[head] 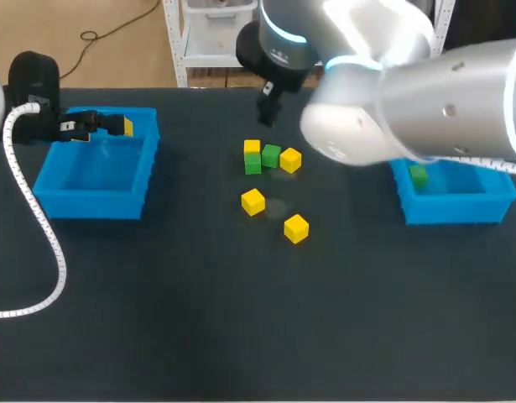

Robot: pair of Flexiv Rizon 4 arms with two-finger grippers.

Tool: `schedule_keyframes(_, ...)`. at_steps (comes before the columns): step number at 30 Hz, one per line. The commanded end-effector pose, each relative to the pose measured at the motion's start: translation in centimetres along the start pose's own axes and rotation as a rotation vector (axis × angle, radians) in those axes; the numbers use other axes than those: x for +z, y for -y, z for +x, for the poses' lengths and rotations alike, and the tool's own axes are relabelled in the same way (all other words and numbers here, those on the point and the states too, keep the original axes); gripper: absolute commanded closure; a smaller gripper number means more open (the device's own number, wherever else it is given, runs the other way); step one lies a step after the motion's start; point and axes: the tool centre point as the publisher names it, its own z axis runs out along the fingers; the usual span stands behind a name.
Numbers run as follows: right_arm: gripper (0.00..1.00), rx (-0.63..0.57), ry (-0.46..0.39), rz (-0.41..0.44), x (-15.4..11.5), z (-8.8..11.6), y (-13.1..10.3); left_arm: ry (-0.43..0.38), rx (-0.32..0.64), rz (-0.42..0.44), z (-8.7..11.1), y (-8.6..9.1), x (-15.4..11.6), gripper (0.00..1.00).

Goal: Put the green cubes in the right bin and the yellow cubes in the left bin.

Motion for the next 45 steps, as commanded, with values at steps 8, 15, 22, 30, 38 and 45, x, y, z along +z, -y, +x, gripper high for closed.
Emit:
schedule_keyframes(8,0.00,0.000,-0.008,0.015,-1.1,1.2,0.6,0.006,0.002,0.011,0.1,-0.2,0.0,0.00)
schedule_keyframes(15,0.00,-0.054,-0.049,-0.034,0.2,1.3,1.1,0.006,0.002,0.011,0.1,-0.2,0.0,0.00)
schedule_keyframes(22,0.00,-0.108,-0.057,-0.203,2.8,0.6,-0.8,0.006,0.002,0.011,0.1,-0.2,0.0,0.00)
schedule_keyframes(30,0.00,-0.139,-0.098,-0.346,6.1,0.5,-3.0,0.006,0.002,0.011,0.1,-0.2,0.0,0.00)
schedule_keyframes(38,0.00,-0.169,-0.137,-0.372,8.1,1.2,-4.8,0.006,0.002,0.011,0.1,-0.2,0.0,0.00)
schedule_keyframes(45,0.00,-0.160,-0.167,-0.384,9.7,2.0,-5.1,0.006,0.002,0.011,0.1,-0.2,0.0,0.00)
